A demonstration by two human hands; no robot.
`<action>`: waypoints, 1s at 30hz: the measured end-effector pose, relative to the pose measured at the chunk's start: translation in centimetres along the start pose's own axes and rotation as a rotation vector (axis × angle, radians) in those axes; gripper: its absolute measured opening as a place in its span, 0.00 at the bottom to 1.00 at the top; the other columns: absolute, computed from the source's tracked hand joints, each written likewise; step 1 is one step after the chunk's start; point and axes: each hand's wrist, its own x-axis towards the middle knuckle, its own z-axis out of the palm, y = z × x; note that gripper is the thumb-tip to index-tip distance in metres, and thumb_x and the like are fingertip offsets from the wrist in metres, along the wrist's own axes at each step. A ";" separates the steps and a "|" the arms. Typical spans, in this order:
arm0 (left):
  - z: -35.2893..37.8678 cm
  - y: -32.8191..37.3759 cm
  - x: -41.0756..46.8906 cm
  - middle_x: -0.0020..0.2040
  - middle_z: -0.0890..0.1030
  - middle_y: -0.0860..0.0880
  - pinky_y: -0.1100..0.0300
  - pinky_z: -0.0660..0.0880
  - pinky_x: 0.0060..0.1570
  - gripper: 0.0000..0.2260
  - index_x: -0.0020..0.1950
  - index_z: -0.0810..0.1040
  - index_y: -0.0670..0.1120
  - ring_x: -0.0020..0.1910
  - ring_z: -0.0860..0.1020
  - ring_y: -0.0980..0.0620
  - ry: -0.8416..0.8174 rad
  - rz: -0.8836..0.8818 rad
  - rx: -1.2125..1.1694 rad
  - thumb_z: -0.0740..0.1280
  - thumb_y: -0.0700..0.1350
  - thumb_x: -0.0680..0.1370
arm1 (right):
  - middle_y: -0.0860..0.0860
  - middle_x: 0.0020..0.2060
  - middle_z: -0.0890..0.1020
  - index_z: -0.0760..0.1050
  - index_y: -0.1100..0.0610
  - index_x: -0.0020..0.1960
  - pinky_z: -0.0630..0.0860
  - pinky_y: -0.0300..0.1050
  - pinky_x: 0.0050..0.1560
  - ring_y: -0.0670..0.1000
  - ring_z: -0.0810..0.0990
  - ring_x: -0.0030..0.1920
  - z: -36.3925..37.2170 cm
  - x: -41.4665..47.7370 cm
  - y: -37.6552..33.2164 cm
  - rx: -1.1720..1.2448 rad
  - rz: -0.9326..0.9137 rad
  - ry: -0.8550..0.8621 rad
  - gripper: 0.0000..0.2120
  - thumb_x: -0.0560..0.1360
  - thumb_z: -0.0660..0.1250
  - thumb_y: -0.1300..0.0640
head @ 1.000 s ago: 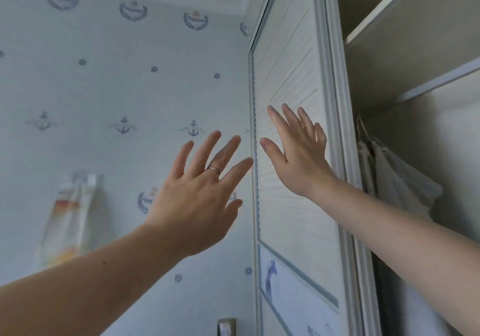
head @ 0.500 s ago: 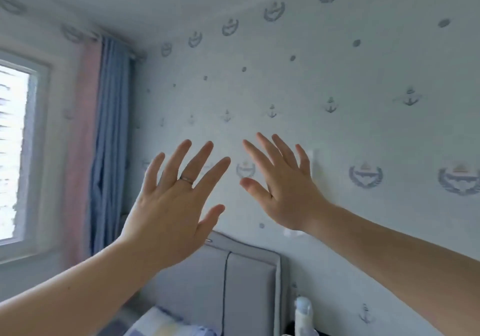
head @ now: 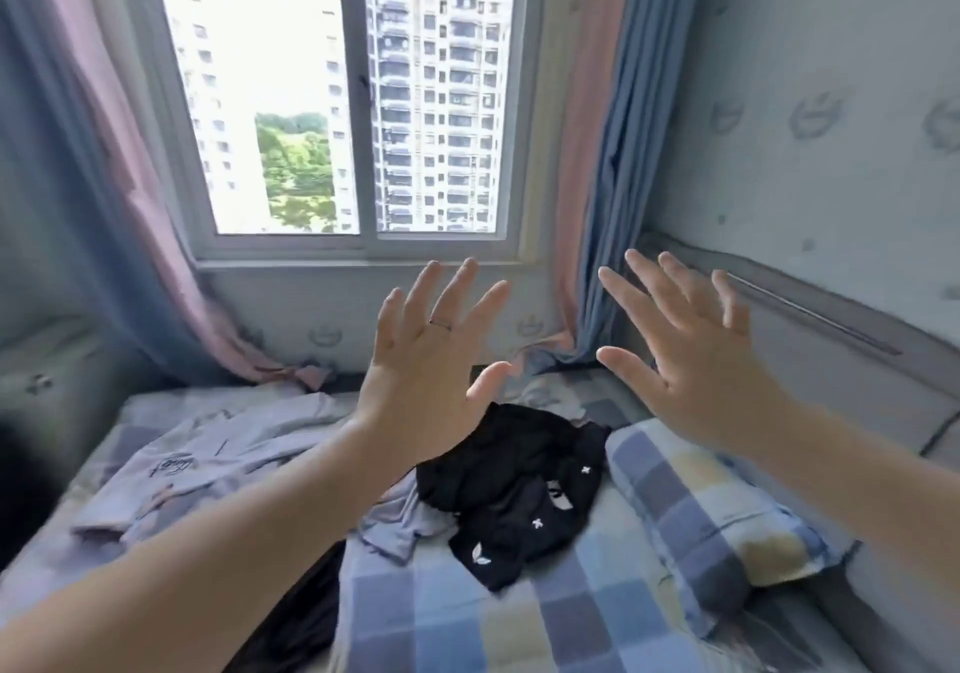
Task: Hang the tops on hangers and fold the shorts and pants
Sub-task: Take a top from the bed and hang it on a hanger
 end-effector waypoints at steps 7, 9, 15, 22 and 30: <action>10.1 -8.2 -8.1 0.82 0.56 0.50 0.42 0.52 0.76 0.31 0.81 0.60 0.55 0.81 0.50 0.45 -0.237 -0.290 -0.075 0.56 0.63 0.79 | 0.50 0.80 0.58 0.57 0.48 0.81 0.49 0.66 0.77 0.55 0.55 0.80 15.2 4.3 -6.5 0.224 -0.249 -0.266 0.34 0.79 0.45 0.34; 11.9 -10.3 -10.9 0.82 0.55 0.51 0.43 0.50 0.76 0.31 0.81 0.58 0.56 0.80 0.46 0.47 -0.292 -0.369 -0.096 0.52 0.64 0.79 | 0.47 0.81 0.52 0.51 0.45 0.81 0.41 0.61 0.78 0.52 0.47 0.81 19.0 4.7 -9.0 0.310 -0.280 -0.328 0.35 0.78 0.41 0.32; 17.0 -17.6 -19.7 0.83 0.46 0.54 0.47 0.41 0.76 0.28 0.81 0.52 0.59 0.79 0.38 0.51 -0.501 -0.569 -0.144 0.56 0.61 0.82 | 0.42 0.81 0.48 0.48 0.41 0.81 0.36 0.53 0.77 0.45 0.42 0.80 28.0 4.3 -17.8 0.479 -0.239 -0.535 0.34 0.77 0.40 0.31; 21.3 -27.0 -28.9 0.83 0.49 0.52 0.48 0.48 0.76 0.29 0.82 0.53 0.57 0.80 0.44 0.49 -0.767 -0.689 -0.198 0.55 0.61 0.82 | 0.41 0.81 0.46 0.45 0.41 0.81 0.38 0.54 0.77 0.45 0.41 0.80 36.2 3.7 -28.9 0.424 -0.214 -0.784 0.30 0.82 0.49 0.37; 30.1 -35.4 -39.1 0.82 0.52 0.50 0.45 0.54 0.76 0.28 0.80 0.56 0.55 0.80 0.49 0.46 -1.040 -0.796 -0.342 0.58 0.61 0.82 | 0.44 0.81 0.52 0.50 0.43 0.81 0.46 0.55 0.78 0.48 0.48 0.80 49.0 2.8 -39.6 0.400 -0.100 -1.017 0.29 0.82 0.51 0.37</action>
